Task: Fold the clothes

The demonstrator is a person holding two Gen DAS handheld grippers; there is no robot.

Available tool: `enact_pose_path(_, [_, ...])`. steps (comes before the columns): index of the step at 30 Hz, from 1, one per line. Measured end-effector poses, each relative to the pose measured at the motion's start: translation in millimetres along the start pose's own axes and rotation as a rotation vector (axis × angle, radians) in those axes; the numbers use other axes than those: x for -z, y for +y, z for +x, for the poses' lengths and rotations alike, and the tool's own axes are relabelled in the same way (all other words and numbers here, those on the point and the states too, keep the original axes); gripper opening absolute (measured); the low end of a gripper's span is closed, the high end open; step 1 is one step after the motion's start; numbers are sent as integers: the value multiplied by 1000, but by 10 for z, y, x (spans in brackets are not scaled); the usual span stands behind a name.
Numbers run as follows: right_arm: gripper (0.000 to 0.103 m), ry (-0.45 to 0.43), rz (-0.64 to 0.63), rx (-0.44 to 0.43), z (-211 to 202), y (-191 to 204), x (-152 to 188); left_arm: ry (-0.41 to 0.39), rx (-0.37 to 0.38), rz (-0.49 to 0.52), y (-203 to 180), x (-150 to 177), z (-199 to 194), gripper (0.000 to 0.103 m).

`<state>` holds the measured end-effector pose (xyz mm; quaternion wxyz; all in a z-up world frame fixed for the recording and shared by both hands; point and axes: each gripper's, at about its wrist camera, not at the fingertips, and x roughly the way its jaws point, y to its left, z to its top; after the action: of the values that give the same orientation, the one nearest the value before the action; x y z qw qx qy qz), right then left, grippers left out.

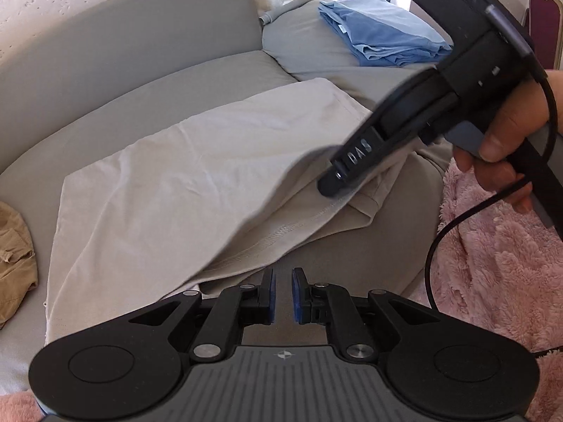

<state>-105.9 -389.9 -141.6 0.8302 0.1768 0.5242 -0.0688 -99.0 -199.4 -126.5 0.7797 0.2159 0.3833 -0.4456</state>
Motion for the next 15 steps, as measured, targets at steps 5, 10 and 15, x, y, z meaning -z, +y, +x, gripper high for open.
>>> enact_pose_path(5, [19, 80, -69, -17, -245, 67, 270, -73, -44, -118, 210, -1, -114, 11])
enact_pose_path(10, [20, -60, -49, -4, -583, -87, 343, -109, -80, -171, 291, -63, -69, 11])
enact_pose_path(15, [21, -209, 101, 44, -483, -295, 145, -106, -194, -78, 150, -228, 240, 12])
